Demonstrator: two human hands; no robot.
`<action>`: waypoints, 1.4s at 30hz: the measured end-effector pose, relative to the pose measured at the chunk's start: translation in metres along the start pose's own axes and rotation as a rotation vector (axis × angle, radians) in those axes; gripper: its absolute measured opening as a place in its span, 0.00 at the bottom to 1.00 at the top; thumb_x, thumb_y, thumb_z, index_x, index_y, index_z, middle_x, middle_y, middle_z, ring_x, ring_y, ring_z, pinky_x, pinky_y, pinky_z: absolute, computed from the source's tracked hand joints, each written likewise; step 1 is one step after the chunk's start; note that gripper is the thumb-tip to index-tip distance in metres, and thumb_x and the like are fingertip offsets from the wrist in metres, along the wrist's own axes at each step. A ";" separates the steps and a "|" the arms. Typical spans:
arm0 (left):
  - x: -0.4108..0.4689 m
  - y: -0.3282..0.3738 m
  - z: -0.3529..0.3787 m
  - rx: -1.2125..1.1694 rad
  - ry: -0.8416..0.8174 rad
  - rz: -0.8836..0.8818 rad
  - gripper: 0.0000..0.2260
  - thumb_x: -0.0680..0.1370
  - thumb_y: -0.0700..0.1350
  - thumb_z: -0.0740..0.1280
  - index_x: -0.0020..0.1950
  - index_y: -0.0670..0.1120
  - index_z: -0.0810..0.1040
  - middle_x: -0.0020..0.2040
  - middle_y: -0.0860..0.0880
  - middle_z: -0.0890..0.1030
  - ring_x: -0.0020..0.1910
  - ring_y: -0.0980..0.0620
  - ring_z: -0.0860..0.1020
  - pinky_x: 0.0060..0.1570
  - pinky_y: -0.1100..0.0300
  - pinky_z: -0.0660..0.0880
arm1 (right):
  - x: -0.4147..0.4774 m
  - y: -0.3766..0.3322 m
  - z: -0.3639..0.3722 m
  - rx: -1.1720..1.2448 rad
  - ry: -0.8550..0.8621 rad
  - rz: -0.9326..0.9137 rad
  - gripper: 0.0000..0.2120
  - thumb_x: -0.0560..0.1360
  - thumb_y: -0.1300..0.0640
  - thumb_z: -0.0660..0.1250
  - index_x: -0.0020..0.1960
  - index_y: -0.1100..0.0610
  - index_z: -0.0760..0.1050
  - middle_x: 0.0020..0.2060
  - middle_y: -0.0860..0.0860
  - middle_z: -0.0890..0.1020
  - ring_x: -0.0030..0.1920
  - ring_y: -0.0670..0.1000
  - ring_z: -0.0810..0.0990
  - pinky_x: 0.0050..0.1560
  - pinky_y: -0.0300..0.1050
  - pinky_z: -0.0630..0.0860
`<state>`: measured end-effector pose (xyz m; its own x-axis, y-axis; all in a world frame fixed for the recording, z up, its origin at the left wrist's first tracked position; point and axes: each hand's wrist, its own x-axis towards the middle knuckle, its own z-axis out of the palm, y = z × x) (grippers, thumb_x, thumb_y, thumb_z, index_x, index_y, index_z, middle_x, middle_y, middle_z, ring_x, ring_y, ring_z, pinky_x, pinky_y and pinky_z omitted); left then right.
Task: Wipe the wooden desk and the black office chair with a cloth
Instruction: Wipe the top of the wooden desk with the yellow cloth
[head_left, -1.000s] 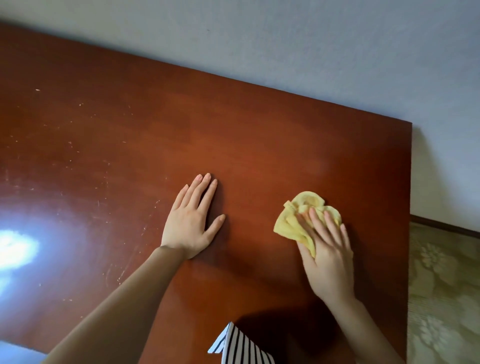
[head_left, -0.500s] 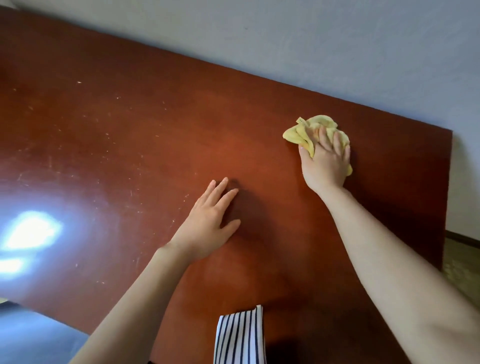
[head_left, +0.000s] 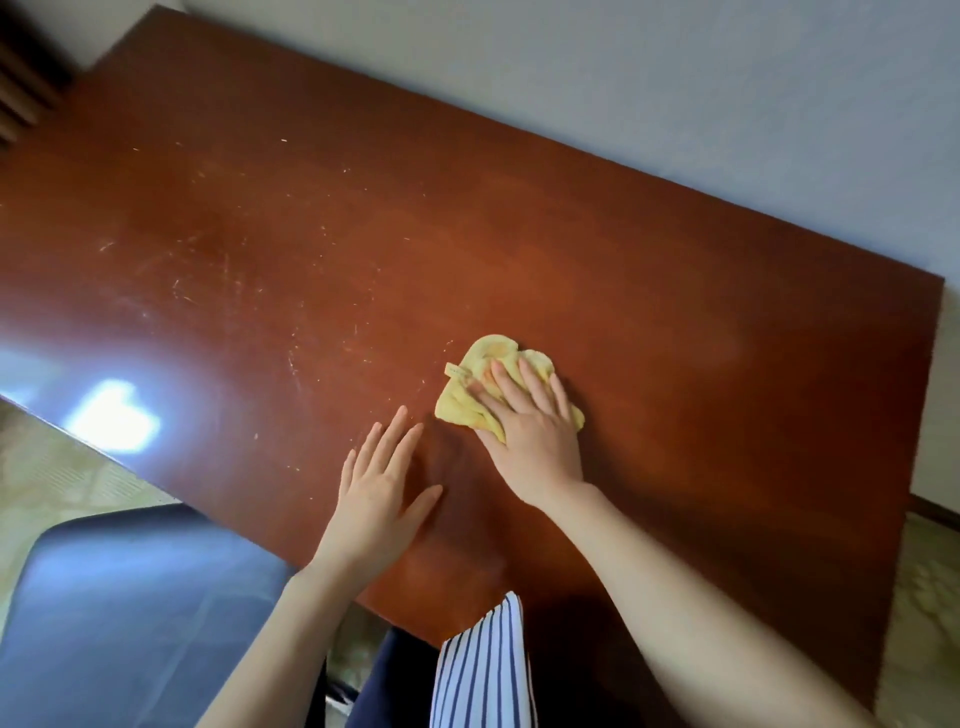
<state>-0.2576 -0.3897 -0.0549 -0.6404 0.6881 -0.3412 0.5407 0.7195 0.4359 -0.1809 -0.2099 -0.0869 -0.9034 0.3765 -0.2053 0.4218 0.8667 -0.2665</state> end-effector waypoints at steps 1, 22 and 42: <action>-0.005 -0.002 0.003 0.005 0.015 -0.018 0.30 0.79 0.54 0.62 0.78 0.53 0.52 0.75 0.60 0.41 0.77 0.50 0.42 0.74 0.49 0.41 | -0.012 -0.003 0.003 0.008 0.004 -0.017 0.22 0.80 0.41 0.52 0.74 0.41 0.60 0.76 0.44 0.57 0.77 0.51 0.47 0.75 0.54 0.40; -0.077 -0.048 0.034 0.016 0.184 -0.443 0.55 0.61 0.74 0.58 0.78 0.42 0.48 0.78 0.39 0.44 0.76 0.40 0.43 0.66 0.29 0.47 | -0.022 0.062 -0.027 -0.057 -0.110 0.146 0.25 0.81 0.42 0.48 0.76 0.41 0.47 0.77 0.43 0.49 0.76 0.49 0.42 0.75 0.47 0.39; -0.070 -0.061 0.010 0.167 -0.051 -0.561 0.64 0.61 0.74 0.67 0.74 0.34 0.35 0.75 0.33 0.38 0.75 0.37 0.39 0.72 0.44 0.41 | 0.040 -0.050 0.002 -0.155 -0.121 -0.063 0.26 0.80 0.38 0.47 0.76 0.40 0.48 0.77 0.46 0.47 0.76 0.53 0.40 0.74 0.55 0.37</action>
<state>-0.2399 -0.4808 -0.0654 -0.8287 0.1982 -0.5234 0.2077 0.9773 0.0412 -0.2378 -0.2384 -0.0834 -0.9076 0.2862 -0.3072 0.3395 0.9308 -0.1358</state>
